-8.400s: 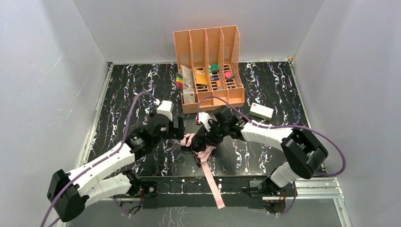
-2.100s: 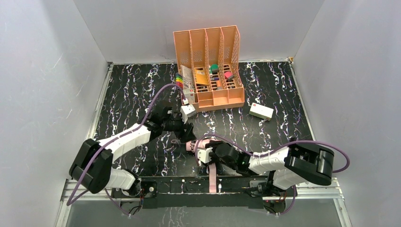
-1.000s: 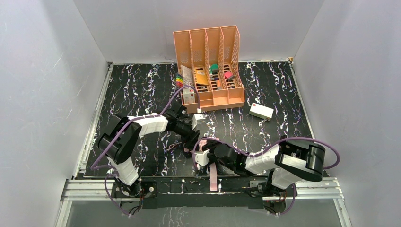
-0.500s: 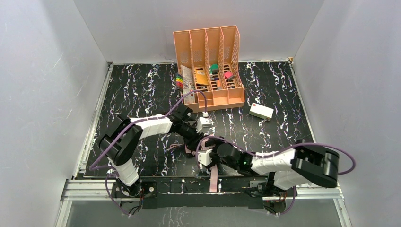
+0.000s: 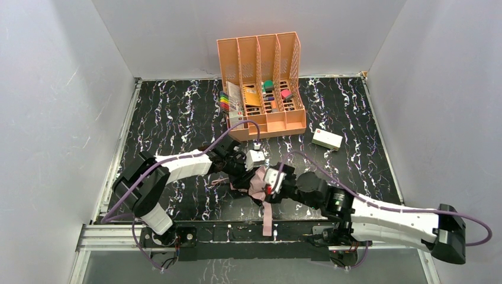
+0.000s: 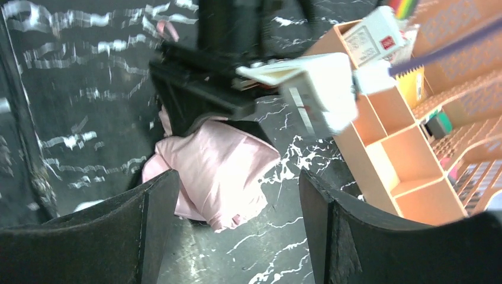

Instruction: Put away the umbrella

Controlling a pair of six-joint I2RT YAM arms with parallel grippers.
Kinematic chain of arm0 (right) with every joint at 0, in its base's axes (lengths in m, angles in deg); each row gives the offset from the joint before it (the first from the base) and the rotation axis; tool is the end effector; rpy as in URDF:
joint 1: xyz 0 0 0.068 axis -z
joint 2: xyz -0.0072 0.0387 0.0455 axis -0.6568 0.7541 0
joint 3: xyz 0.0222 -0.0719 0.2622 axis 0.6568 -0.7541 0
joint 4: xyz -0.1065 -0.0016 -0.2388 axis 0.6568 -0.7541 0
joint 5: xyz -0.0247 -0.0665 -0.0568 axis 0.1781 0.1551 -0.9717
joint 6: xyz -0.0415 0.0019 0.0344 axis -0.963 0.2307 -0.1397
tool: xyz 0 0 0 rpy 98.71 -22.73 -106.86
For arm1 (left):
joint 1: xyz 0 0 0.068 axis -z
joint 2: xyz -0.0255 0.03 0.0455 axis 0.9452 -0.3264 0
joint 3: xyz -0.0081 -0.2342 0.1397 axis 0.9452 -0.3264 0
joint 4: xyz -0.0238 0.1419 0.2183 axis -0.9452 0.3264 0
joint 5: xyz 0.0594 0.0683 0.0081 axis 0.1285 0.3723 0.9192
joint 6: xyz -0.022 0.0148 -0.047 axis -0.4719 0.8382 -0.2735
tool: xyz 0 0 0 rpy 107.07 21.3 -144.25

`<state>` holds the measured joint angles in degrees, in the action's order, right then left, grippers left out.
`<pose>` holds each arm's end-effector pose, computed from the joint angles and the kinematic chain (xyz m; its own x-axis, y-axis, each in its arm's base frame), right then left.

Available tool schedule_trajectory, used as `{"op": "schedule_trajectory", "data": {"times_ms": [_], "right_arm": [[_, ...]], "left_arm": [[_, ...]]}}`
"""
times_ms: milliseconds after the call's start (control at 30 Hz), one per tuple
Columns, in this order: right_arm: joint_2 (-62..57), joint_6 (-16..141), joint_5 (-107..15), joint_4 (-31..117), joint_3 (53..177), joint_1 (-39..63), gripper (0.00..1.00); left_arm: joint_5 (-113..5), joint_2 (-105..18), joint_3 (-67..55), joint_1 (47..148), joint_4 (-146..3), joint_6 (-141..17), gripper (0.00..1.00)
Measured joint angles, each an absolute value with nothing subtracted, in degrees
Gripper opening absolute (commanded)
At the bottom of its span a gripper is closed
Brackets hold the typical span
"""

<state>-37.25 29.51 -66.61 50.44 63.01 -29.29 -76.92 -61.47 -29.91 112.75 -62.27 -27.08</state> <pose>0.0718 0.1773 0.2369 0.2954 -0.4632 -0.8356 -0.7979 0.3614 -0.4824 0.2226 -0.2235 0.1627 -0.2180 0.6556 -0.7229 0.9747 0.1834 -0.1276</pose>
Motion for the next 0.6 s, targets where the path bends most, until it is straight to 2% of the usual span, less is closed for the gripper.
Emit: {"op": "schedule_trajectory", "data": {"times_ms": [133,267,433,600], "right_arm": [[-43.41,38.86,-66.98,47.51,64.61,-25.29,0.82],[-43.24,46.82,-64.01,42.15,69.07,-14.36,0.82],[-31.7,53.37,-50.04,36.34,77.92,6.25,0.83],[-17.6,54.45,-37.56,31.82,84.24,13.4,0.83]], "left_arm": [[-72.85,-59.83,-31.7,113.98,-64.94,-27.11,0.0],[-68.9,-58.51,-33.12,115.57,-67.36,-27.02,0.0],[-62.93,-58.1,-33.69,117.87,-70.25,-26.1,0.0],[-54.47,-56.48,-36.0,122.2,-73.7,-24.35,0.0]]}}
